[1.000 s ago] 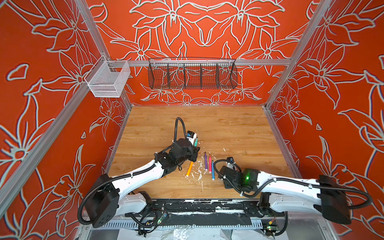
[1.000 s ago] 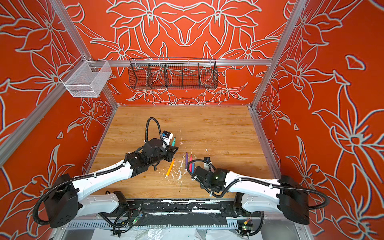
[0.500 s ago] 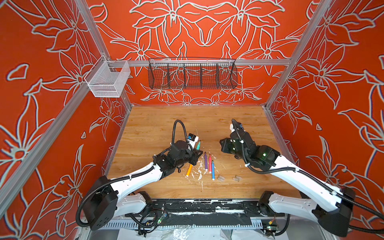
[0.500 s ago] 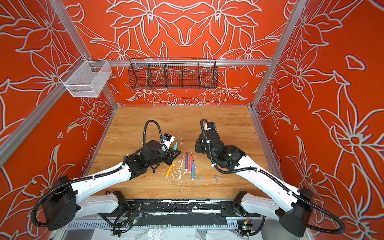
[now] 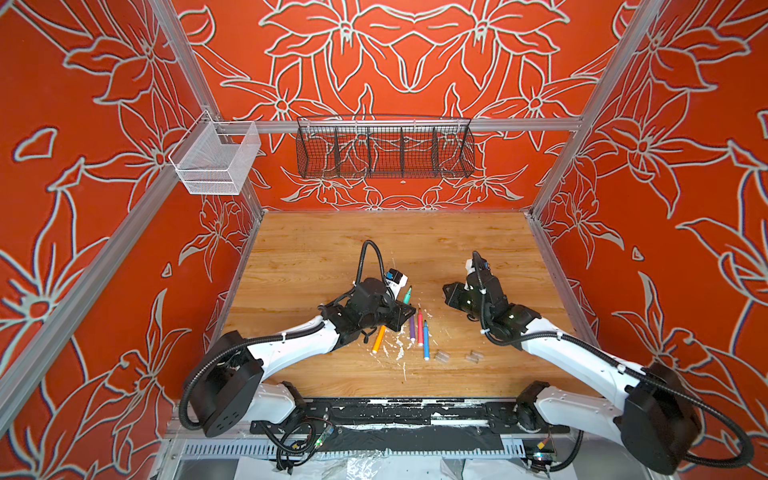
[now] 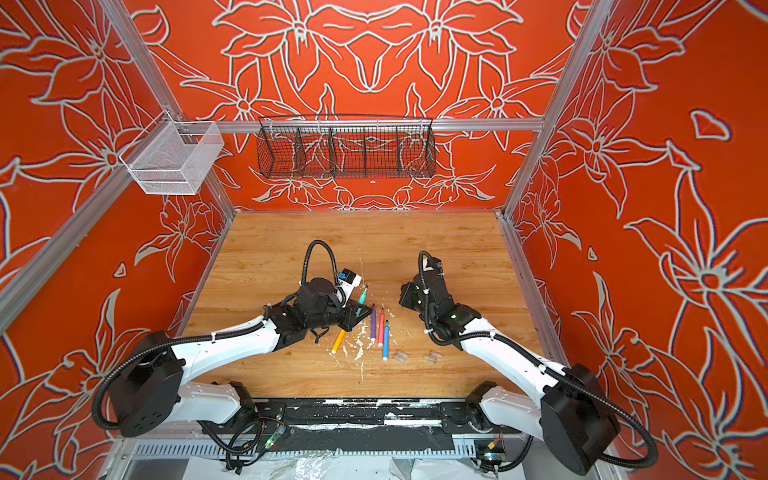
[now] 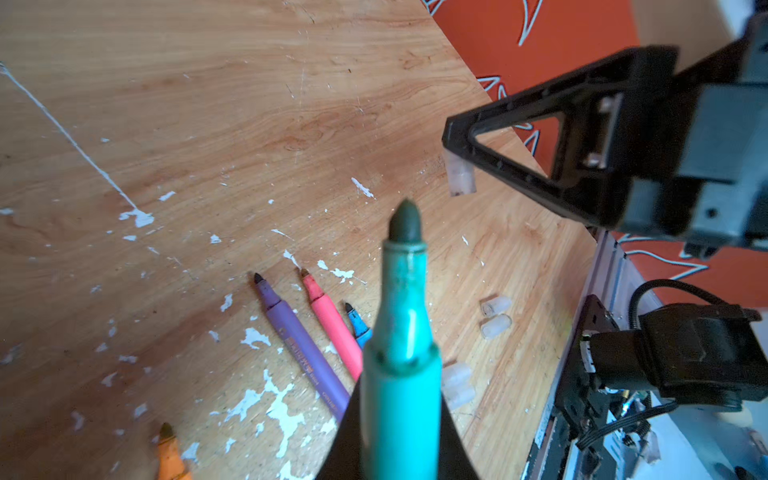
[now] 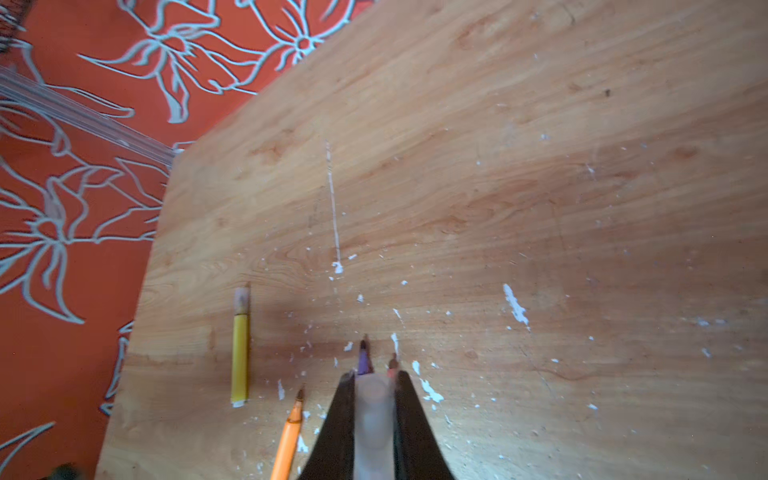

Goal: Insert the pens into the pen caps
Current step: 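Lift the clear cap with the right gripper toward the green marker tip, then align the held cap above the green marker tip with the right gripper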

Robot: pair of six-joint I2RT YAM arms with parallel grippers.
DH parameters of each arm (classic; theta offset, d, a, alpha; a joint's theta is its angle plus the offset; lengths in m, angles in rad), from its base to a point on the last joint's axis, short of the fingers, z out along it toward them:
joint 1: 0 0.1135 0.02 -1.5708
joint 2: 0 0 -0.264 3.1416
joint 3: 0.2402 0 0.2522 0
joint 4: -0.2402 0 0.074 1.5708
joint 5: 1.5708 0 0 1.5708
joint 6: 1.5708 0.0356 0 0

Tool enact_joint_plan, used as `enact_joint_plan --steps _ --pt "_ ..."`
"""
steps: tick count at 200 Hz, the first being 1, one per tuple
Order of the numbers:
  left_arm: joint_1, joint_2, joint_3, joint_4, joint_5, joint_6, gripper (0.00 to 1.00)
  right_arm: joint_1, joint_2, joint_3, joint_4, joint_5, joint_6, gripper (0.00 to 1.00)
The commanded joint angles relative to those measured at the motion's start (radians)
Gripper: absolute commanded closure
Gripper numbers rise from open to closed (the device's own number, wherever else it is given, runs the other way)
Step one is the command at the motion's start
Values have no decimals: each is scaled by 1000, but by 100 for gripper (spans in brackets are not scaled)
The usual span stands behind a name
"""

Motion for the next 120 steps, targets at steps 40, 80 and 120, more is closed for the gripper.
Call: enact_joint_plan --steps 40,80,120 --pt "1 42 19 61 92 -69 100 -3 -60 -56 287 -145 -25 100" --pt "1 44 16 72 98 -72 100 -3 12 -47 388 -274 -5 100" --pt "1 46 13 77 101 -84 100 1 42 -83 519 -336 35 100"
